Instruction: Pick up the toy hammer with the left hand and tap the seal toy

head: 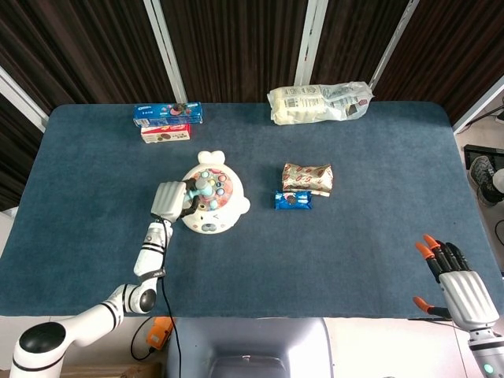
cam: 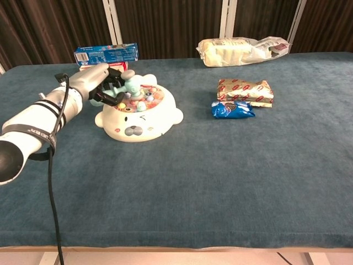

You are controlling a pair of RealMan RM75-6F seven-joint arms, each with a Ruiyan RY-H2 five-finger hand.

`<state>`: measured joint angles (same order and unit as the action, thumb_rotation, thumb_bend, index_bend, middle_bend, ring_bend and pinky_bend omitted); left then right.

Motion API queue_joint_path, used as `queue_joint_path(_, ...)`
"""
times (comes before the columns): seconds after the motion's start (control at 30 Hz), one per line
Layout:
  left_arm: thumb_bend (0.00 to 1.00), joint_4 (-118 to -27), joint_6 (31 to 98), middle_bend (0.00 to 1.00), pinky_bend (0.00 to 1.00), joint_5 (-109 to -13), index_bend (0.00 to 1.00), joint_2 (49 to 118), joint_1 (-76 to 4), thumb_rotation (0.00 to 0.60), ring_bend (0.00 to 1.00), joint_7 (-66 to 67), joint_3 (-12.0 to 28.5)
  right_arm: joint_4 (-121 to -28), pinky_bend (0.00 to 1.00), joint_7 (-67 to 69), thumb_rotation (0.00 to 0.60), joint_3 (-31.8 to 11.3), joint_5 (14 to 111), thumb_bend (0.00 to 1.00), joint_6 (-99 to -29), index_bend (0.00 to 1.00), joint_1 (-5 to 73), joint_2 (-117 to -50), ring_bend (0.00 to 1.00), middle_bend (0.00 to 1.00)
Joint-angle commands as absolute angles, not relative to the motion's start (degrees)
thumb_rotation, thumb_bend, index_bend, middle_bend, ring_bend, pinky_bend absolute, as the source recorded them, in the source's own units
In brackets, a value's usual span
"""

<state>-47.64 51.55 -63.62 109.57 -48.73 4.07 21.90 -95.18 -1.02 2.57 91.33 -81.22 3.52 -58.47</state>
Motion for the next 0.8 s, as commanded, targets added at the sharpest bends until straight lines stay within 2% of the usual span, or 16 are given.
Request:
queue_joint_path(0.03,0.85,-47.5,51.9,0.94,1.00,-63.2,0.70,109.6,-49.1,0.600,1.00,3.8,22.4,-95.1,0.00,-0.9,0.600,2.6,91.3,0.32,-81.2,0.00,3.5,-58.4,0.00,0.00)
queue_joint_path(0.37,0.84,-47.0,53.8,0.93,1.00,-63.6,0.70,109.5,-50.1,0.600,1.00,2.3,23.1,-95.2,0.00,-0.6,0.600,2.6,91.4,0.32,-81.4,0.00,3.4,-58.2,0.00,0.00)
queue_joint_path(0.8,0.83,-40.6,50.8,0.94,1.00,-62.2,0.70,111.3,-51.4,0.600,1.00,1.5,22.8,-95.0,0.00,-0.1,0.600,2.5,91.4,0.32,-81.6,0.00,3.2,-58.0,0.00,0.00)
